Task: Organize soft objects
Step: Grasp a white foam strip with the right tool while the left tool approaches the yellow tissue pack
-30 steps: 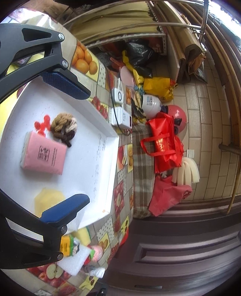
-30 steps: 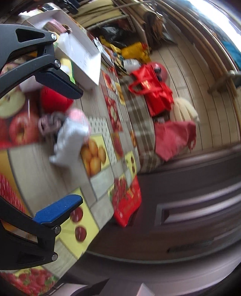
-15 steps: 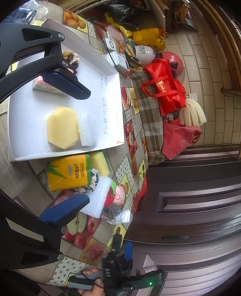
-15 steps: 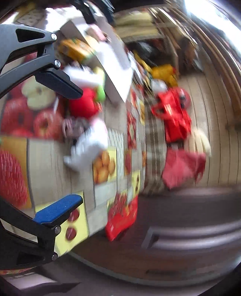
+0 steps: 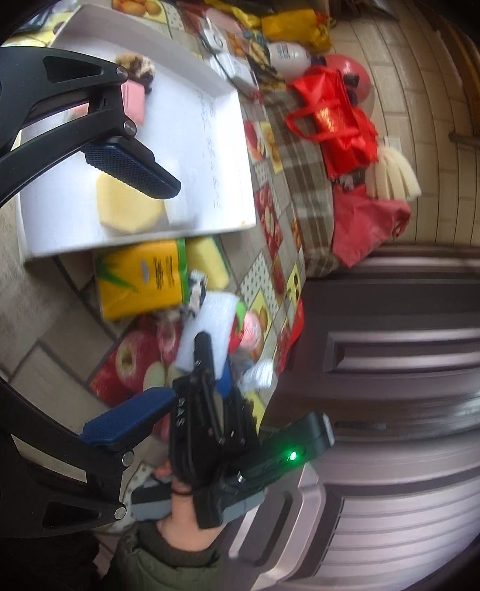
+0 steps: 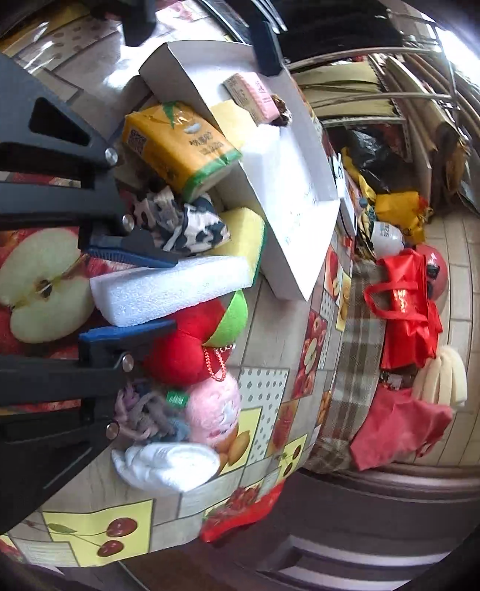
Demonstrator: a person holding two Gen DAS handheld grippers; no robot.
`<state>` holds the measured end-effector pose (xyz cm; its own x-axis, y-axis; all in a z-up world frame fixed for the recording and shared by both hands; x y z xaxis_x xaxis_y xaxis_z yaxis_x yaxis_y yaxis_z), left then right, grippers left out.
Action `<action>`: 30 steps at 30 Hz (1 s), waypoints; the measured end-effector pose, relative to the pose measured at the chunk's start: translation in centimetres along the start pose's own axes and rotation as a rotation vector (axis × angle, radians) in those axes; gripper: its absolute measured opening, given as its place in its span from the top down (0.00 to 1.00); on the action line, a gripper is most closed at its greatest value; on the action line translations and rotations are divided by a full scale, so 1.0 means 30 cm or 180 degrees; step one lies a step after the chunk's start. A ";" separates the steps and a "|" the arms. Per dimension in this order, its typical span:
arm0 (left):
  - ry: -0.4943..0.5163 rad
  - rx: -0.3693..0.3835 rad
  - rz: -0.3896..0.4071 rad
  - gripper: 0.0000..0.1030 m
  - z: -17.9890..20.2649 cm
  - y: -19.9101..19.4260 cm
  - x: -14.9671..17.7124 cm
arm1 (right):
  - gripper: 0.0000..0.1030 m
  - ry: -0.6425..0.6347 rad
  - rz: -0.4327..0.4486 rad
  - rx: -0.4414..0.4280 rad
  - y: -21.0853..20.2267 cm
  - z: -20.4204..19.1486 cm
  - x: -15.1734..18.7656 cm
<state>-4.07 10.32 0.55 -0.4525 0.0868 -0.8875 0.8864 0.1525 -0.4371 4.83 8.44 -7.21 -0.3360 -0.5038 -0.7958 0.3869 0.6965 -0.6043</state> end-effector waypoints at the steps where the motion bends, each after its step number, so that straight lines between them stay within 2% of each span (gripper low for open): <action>1: 0.0022 0.0109 -0.0026 0.01 0.029 0.009 -0.002 | 0.73 0.0076 0.0005 0.0009 -0.008 0.021 0.005; 3: 0.0056 0.0237 -0.0081 0.01 0.075 0.029 -0.007 | 0.73 0.0270 0.0059 0.0049 -0.039 0.089 0.010; 4: 0.0080 0.0227 -0.0117 0.01 0.092 0.042 -0.011 | 0.73 0.0346 0.0081 0.0072 -0.050 0.116 0.010; 8: 0.0046 0.0032 -0.0352 0.01 0.102 0.104 -0.006 | 0.73 0.0654 0.0133 0.0029 -0.075 0.192 0.011; 14: -0.0026 0.0100 -0.0829 0.01 0.117 0.209 0.049 | 0.73 0.0619 0.0153 0.0021 -0.080 0.194 0.013; 17: -0.0086 0.0343 -0.0876 0.01 0.156 0.220 0.055 | 0.73 0.0674 0.0144 -0.0011 -0.080 0.204 0.015; 19: -0.0234 0.0740 -0.0868 0.01 0.204 0.218 0.052 | 0.73 0.0700 0.0137 -0.0027 -0.074 0.201 0.011; 21: -0.0379 0.1276 -0.0964 0.01 0.282 0.212 0.058 | 0.73 0.0709 0.0143 -0.0029 -0.073 0.196 0.010; 22: -0.0378 0.1349 -0.0920 0.01 0.300 0.198 0.048 | 0.73 0.0714 0.0154 -0.0031 -0.076 0.195 0.009; 25: -0.0332 0.1186 -0.0482 0.01 0.272 0.110 -0.017 | 0.73 0.0750 0.0176 -0.0038 -0.082 0.199 0.008; 26: -0.0331 0.1046 -0.0374 0.01 0.243 0.085 -0.031 | 0.73 0.0760 0.0174 -0.0041 -0.081 0.200 0.008; 29: -0.0247 0.0200 -0.0329 0.01 0.101 0.053 -0.054 | 0.73 0.0752 0.0160 -0.0039 -0.075 0.198 0.007; 30: -0.0295 0.0060 -0.0379 0.01 0.061 0.055 -0.055 | 0.73 0.0744 0.0162 -0.0037 -0.076 0.196 0.008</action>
<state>-1.69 8.63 1.01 -0.5443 -0.0223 -0.8386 0.8292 0.1377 -0.5418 8.92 3.70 -6.25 -0.5064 -0.3369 -0.7937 0.3989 0.7245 -0.5621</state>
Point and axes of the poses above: each gripper's, at about its wrist camera, not at the fingertips, and y roughly the way its jaws point, z to its right, x to its underside, the point moved 10 cm from there along y, roughly the way its jaws point, and after that the axes turned 10 degrees about y, right-handed, at the moved point
